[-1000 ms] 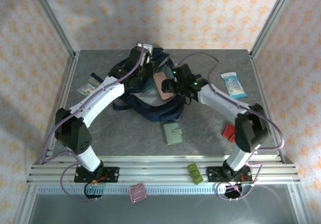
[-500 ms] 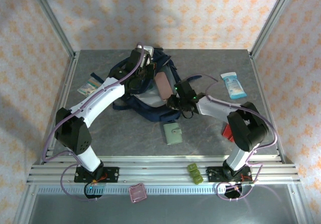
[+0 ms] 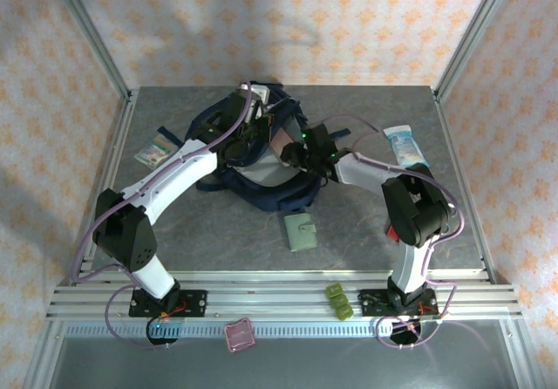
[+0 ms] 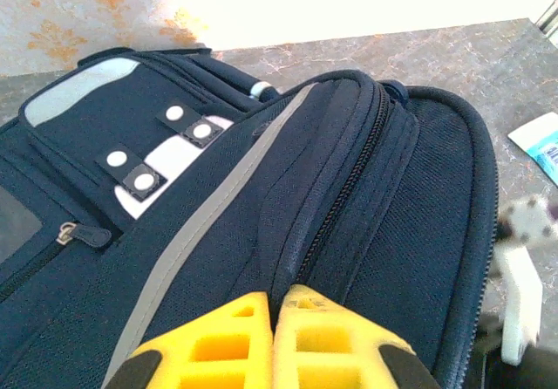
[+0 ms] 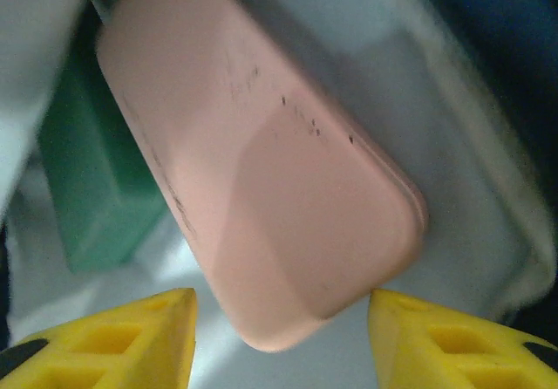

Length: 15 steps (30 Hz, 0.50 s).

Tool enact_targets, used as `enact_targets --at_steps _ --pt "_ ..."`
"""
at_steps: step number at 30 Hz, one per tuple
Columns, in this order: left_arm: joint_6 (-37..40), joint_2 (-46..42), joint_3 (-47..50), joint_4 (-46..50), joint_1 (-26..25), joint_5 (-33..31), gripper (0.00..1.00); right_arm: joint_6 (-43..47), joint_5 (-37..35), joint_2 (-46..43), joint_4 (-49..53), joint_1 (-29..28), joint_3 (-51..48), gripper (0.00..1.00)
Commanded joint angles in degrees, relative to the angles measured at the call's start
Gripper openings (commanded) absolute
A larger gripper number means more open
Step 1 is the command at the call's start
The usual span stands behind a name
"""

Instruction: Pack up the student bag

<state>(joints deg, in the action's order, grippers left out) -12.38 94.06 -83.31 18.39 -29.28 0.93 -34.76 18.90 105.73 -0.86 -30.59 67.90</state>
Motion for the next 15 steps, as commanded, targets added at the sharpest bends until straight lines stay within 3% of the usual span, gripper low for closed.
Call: enact_targets --at_steps 1,9,15 --pt "-2.07 -4.50 0.33 -5.12 -0.63 0.37 0.00 -2.11 2.89 1.58 -10.82 1.22 1.37 0.55" --pt "-3.77 -4.00 0.65 -6.35 -1.39 1.64 0.00 -9.72 12.11 8.48 -23.13 1.50 4.23 0.54" --pt "-3.55 -4.66 1.15 -6.53 -1.52 0.68 0.00 -6.67 6.83 3.18 -16.79 1.04 1.65 0.56"
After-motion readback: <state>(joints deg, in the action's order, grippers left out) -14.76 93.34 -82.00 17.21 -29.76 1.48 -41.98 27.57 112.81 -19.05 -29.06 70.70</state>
